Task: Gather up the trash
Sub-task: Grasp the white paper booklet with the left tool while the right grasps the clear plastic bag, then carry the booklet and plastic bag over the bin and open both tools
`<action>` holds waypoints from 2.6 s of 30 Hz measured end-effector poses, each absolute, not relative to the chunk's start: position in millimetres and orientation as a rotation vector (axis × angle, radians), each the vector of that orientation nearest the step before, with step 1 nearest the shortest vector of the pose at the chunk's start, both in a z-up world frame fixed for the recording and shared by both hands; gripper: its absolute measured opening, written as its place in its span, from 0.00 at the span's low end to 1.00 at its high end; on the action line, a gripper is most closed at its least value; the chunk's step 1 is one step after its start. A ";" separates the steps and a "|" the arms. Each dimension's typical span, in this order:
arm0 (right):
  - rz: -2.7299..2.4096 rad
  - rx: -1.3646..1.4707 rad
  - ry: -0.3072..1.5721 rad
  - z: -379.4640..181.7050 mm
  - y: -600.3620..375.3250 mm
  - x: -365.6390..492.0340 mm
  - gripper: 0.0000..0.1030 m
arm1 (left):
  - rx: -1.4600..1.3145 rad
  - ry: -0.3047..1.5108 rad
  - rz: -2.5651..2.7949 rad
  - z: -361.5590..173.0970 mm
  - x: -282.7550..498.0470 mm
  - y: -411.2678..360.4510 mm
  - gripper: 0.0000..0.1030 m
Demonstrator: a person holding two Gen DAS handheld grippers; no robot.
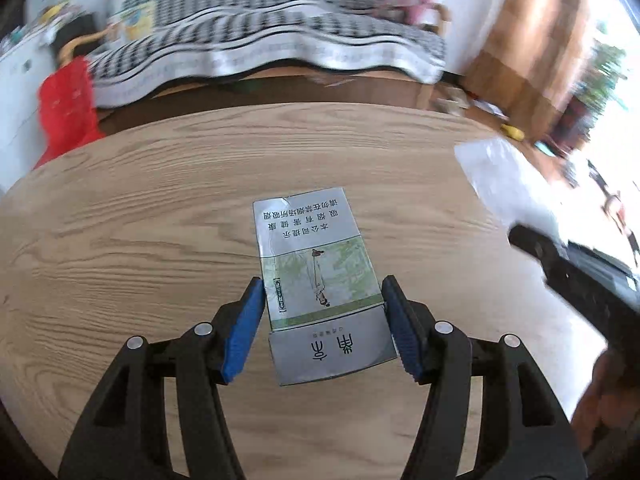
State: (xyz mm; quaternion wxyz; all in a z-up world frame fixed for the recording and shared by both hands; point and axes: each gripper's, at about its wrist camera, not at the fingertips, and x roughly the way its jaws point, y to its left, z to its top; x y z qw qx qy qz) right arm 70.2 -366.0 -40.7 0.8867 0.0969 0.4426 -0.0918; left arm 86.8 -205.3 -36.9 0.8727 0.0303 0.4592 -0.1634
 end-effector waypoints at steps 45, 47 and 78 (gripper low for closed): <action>-0.669 0.759 1.063 -154.8 -677.1 -296.7 0.57 | 0.329 0.915 -1.068 -81.8 -164.7 -531.5 0.57; -0.666 0.763 1.058 -154.1 -676.8 -296.7 0.57 | 0.326 0.917 -1.069 -81.6 -162.8 -530.3 0.57; -0.755 0.614 0.807 -58.7 -648.5 -287.9 0.76 | 0.283 0.928 -1.038 -62.2 -113.6 -487.6 0.91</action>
